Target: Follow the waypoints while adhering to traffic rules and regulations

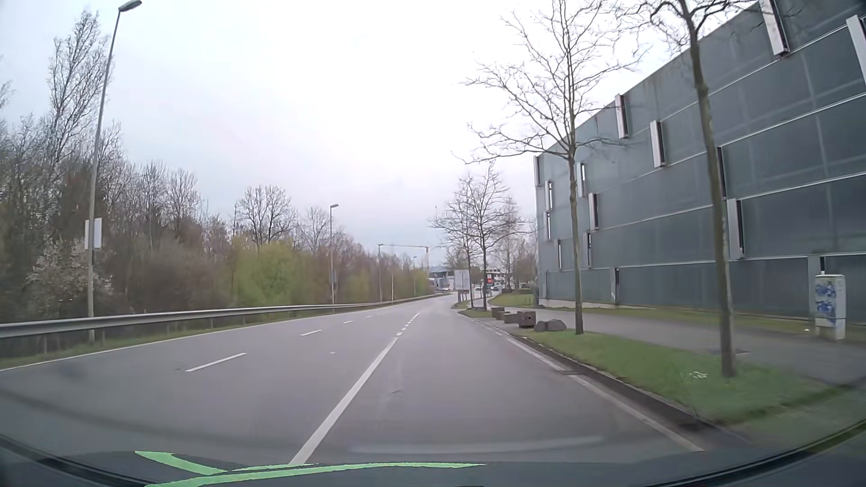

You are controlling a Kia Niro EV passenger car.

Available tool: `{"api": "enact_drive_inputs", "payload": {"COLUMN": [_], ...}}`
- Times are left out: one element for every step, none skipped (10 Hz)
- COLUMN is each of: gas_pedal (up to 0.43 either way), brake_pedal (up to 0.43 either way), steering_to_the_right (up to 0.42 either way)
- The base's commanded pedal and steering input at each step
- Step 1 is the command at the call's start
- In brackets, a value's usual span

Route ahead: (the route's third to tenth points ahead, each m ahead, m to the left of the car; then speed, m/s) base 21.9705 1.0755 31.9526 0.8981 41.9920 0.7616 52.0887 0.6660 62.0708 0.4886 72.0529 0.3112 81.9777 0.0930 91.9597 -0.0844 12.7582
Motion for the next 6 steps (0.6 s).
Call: {"api": "enact_drive_inputs", "payload": {"gas_pedal": [0.11, 0.11, 0.11, 0.11, 0.11, 0.11], "brake_pedal": [0.0, 0.0, 0.0, 0.0, 0.0, 0.0], "steering_to_the_right": [0.001, 0.001, 0.001, 0.001, 0.001, 0.001]}}
